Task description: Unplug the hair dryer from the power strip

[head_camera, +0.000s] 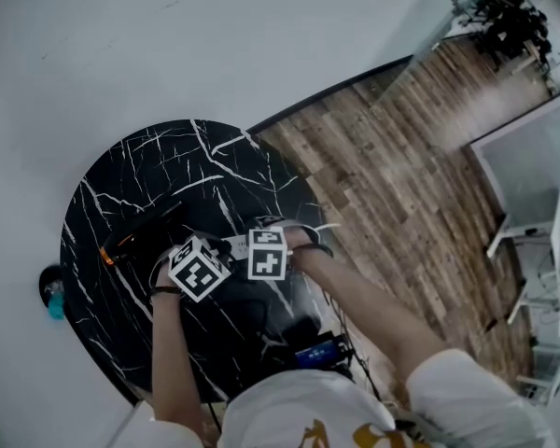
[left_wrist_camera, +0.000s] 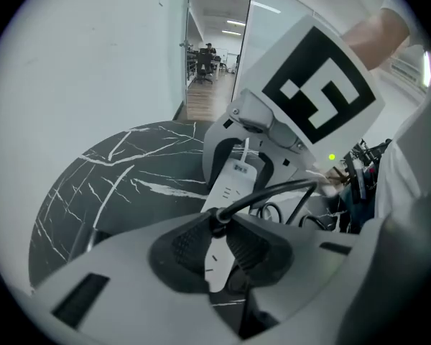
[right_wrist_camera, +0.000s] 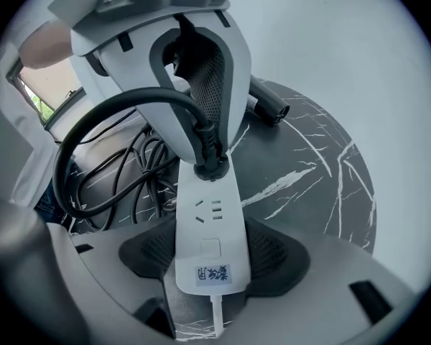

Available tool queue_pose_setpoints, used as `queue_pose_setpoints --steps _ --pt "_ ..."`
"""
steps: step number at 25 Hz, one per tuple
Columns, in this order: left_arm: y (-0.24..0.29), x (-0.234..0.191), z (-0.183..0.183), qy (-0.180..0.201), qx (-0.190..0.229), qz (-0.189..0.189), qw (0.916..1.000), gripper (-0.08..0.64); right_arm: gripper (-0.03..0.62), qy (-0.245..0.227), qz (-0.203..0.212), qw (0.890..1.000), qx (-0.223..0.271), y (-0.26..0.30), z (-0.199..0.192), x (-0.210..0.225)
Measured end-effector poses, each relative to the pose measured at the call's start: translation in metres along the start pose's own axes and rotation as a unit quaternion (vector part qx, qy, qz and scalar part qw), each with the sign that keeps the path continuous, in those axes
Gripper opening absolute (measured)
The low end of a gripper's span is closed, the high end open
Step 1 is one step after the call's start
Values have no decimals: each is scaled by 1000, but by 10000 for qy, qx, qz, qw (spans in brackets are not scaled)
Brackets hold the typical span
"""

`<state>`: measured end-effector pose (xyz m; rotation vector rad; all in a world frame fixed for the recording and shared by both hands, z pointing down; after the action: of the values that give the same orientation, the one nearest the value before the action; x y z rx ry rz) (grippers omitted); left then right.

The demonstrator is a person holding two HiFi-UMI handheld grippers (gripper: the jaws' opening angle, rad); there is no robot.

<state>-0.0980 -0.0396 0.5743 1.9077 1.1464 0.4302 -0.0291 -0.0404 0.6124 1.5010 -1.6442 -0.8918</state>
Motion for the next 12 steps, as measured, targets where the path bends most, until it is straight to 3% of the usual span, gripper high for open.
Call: queue_pose_setpoints --steps 4,10,12 --pt "-2 -8 4 -190 19 -393 9990 63 270 -22 25 10000 -34 0 0 -1" --pt "-1 4 0 -110 -97 -72 9999 62 270 -54 58 10000 -28 0 -1 0" --pt "0 1 0 -161 -62 -163 9997 63 270 -93 69 9998 -142 1 1 1"
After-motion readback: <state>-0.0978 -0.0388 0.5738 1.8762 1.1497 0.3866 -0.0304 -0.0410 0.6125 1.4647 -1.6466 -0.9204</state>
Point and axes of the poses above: the fingertips, and each gripper's own axes: y forward along the fingers, x to its right, z out of its top, the point moved 4 cm from there along -y, backward along the fingers, and after that the axes turned 13 degrees about x, right-handed, at the moved point
